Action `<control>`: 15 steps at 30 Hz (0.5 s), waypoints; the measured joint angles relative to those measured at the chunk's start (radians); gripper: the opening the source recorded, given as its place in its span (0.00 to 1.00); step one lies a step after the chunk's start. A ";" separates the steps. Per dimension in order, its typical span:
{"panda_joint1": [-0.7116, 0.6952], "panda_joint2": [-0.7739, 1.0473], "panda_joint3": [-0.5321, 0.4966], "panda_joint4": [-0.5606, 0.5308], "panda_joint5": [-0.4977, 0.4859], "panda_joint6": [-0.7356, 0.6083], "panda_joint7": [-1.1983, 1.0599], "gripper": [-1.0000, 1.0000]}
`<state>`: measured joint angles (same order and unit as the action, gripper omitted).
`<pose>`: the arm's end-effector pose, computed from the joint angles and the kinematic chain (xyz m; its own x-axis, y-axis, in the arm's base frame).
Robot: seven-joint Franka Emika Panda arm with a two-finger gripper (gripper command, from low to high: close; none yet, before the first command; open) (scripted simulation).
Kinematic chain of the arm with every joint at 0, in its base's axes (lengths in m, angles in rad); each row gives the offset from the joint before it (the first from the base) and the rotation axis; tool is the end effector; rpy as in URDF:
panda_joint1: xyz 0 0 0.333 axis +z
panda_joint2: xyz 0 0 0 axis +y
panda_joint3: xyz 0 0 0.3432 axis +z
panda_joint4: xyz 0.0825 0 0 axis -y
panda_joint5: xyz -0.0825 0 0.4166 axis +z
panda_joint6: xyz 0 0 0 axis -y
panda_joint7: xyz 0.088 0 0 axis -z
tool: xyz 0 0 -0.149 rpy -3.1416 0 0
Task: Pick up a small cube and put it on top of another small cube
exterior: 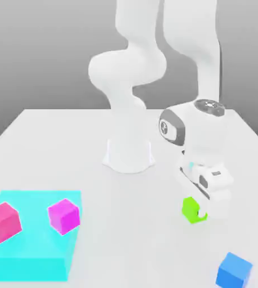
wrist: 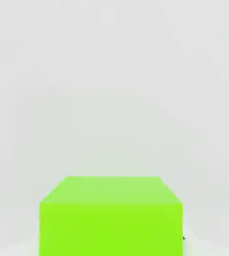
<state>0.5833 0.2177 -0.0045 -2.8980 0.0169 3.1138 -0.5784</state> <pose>0.2819 0.1822 0.0868 0.4172 0.9088 -0.0019 0.9088 -0.4172 -0.0006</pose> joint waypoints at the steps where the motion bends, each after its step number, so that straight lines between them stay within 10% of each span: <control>1: 0.004 -0.030 -0.004 -0.005 0.000 -0.024 0.000 0.00; 7: 0.007 -0.239 -0.012 -0.042 -0.018 -0.197 0.014 0.00; 15: -0.031 -0.155 -0.037 0.211 0.020 -0.368 0.207 0.00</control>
<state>0.5526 0.0623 -0.0415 -2.6871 0.0371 2.7454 -0.3717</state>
